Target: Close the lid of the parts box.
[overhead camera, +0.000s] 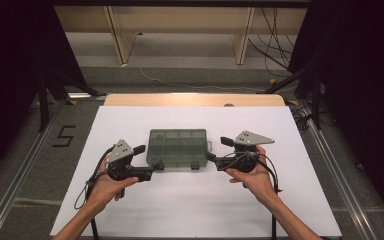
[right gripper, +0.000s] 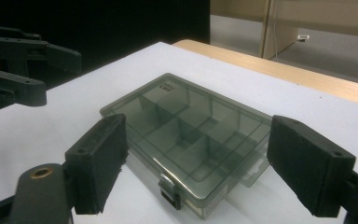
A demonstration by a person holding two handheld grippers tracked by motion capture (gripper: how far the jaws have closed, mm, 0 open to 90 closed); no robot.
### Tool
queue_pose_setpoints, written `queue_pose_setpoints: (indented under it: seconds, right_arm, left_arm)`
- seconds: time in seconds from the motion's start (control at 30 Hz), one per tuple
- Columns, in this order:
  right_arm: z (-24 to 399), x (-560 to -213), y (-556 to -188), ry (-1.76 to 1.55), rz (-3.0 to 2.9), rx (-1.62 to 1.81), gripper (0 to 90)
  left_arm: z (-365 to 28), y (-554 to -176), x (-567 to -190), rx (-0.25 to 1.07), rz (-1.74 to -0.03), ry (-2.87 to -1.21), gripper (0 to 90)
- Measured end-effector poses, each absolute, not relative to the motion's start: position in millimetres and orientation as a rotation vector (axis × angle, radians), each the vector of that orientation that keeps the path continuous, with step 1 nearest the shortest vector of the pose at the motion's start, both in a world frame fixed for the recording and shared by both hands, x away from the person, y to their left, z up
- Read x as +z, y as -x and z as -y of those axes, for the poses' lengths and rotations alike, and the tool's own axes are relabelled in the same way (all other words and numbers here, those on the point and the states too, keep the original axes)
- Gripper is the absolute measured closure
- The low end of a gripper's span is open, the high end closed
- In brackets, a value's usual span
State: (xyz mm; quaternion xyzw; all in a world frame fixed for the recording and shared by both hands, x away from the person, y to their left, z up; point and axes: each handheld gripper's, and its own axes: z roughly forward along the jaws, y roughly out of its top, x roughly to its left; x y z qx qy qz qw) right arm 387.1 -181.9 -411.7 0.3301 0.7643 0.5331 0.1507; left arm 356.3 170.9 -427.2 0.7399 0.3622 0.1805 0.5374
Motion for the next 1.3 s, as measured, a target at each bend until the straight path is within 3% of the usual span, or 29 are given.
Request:
queue_pose_setpoints:
  seconds: [1.3]
  right_arm:
    - [206, -409, -332, -0.934, -2.151, 1.574, 17.4]
  left_arm:
    - [-168, -313, -419, 0.455, -0.807, -1.742, 16.2]
